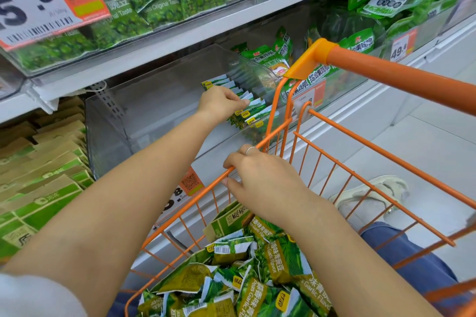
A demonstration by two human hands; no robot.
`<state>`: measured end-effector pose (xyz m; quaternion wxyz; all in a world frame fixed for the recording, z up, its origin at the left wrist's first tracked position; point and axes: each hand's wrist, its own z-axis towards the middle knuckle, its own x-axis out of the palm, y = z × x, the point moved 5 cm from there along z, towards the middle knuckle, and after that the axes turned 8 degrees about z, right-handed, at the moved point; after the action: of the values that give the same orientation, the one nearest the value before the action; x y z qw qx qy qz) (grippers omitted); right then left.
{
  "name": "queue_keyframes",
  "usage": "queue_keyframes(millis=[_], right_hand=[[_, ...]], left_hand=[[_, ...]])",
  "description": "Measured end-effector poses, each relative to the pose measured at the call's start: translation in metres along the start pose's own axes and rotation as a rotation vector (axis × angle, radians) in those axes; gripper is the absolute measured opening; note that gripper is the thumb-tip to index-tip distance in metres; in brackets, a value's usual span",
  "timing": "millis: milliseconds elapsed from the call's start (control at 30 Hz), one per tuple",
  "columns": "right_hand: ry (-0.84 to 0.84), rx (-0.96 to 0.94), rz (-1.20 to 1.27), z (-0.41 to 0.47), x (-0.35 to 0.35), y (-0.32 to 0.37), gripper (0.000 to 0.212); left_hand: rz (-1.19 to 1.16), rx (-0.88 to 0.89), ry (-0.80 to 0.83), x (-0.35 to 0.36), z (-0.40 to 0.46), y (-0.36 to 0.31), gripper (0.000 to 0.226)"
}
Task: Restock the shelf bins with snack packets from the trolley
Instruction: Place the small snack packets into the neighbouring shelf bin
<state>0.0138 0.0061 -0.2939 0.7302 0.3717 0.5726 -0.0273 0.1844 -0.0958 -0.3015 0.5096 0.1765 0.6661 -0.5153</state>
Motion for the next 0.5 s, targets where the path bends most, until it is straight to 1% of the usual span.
queue_keyframes(millis=[33, 200, 267, 300, 333, 367, 400, 433, 467, 500], right_hand=[[0.001, 0.003, -0.004, 0.0, 0.0, 0.0, 0.032], [-0.001, -0.002, 0.006, 0.0, 0.002, -0.001, 0.03], [0.003, 0.001, 0.018, 0.0, 0.002, 0.0, 0.03], [0.004, 0.001, 0.021, 0.0, 0.001, 0.0, 0.03], [0.004, -0.002, 0.019, 0.0, 0.001, 0.0, 0.03], [0.003, -0.005, 0.015, 0.0, 0.001, 0.0, 0.03], [0.004, -0.008, 0.011, 0.0, 0.001, 0.001, 0.031], [0.003, -0.008, 0.007, 0.0, 0.001, 0.001, 0.031], [0.003, -0.007, 0.004, 0.0, 0.001, 0.001, 0.031], [0.002, -0.008, -0.001, 0.0, 0.002, 0.0, 0.031]], left_hand=[[-0.015, -0.013, 0.022, 0.005, 0.0, 0.001, 0.02], [-0.066, -0.078, 0.016, 0.019, -0.001, 0.006, 0.016], [-0.171, -0.205, -0.068, 0.011, 0.0, 0.013, 0.019], [-0.305, -0.327, -0.123, 0.006, -0.001, 0.02, 0.02], [-0.504, -0.469, -0.134, 0.004, -0.005, 0.025, 0.024], [-0.731, -0.604, -0.086, 0.006, -0.01, 0.027, 0.033], [-0.949, -0.701, -0.018, 0.01, -0.015, 0.025, 0.041], [-1.114, -0.76, 0.042, 0.014, -0.019, 0.021, 0.05], [-1.229, -0.776, 0.102, 0.019, -0.02, 0.016, 0.058], [-1.314, -0.757, 0.178, 0.025, -0.018, 0.01, 0.069]])
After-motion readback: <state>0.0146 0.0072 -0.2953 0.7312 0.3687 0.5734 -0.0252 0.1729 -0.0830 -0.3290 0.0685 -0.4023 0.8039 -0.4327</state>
